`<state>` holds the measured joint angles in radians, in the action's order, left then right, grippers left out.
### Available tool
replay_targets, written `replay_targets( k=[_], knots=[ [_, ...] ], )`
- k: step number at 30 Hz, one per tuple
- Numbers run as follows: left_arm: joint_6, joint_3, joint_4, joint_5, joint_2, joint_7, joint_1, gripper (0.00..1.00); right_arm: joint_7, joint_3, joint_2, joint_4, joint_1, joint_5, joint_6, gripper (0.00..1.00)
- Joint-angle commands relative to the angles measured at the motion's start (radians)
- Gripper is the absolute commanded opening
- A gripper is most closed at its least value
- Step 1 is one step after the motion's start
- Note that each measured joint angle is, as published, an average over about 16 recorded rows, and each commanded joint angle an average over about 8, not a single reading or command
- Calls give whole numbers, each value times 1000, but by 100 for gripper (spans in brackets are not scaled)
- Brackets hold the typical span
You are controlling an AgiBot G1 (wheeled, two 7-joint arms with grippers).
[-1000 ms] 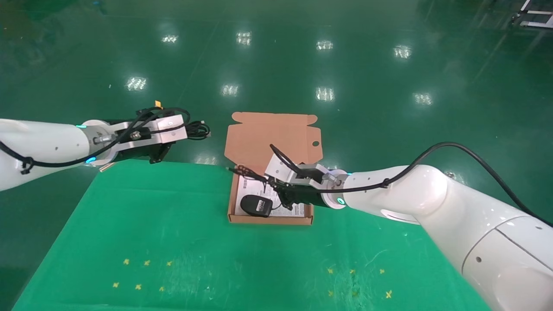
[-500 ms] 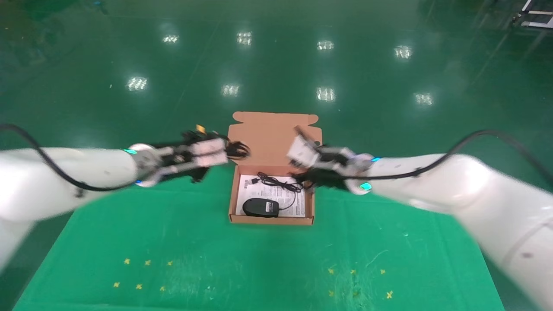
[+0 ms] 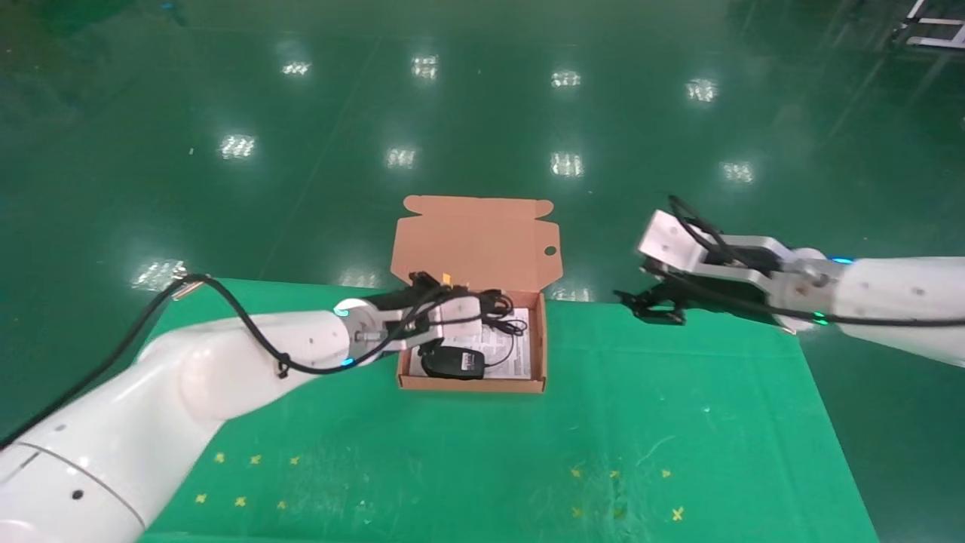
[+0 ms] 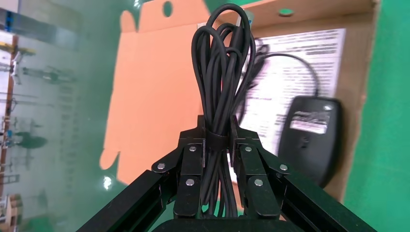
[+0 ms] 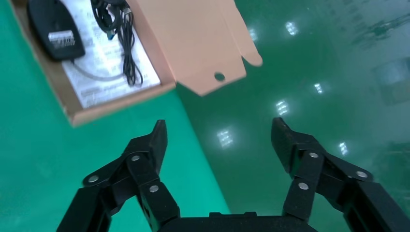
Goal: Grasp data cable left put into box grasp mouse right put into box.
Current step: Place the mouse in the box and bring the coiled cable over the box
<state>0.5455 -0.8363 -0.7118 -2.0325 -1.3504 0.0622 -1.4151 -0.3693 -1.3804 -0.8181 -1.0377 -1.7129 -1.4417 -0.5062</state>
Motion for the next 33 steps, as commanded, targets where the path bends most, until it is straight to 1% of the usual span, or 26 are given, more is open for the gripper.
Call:
replay_targets(
  k=[1,5,8,9,13,16,17,26,30,33],
  knots=[
    [-25,-15,32,35,-15,-44,0,0,-37,-12,56,-71,-6,-22,-1,100],
    [-59,-69,50,120,-19,-83,0,0,-116,-32,128,-161,-16,-82,-2,100],
    [-75,-112,60,178,-21,-99,-2,0,-173,-47,161,-212,-32,-137,-12,100],
    [-78,-126,63,194,-21,-102,-4,5,-190,-51,168,-225,-37,-155,-17,100],
    [-87,-168,74,246,-23,-110,-9,55,-244,-65,185,-262,-57,-215,-36,100],
    [-90,-186,81,268,-24,-112,-12,92,-265,-70,190,-275,-64,-239,-43,100],
    [-91,-189,83,271,-25,-112,-13,100,-268,-71,191,-277,-65,-243,-44,100],
    [-80,-183,62,275,-8,-106,-13,100,-260,-71,185,-268,-64,-235,-46,100],
    [-64,-176,29,301,14,-82,-21,100,-257,-69,184,-268,-68,-236,-45,100],
    [-56,-163,1,322,33,-54,-40,100,-243,-64,182,-273,-88,-250,-49,100]
  ],
)
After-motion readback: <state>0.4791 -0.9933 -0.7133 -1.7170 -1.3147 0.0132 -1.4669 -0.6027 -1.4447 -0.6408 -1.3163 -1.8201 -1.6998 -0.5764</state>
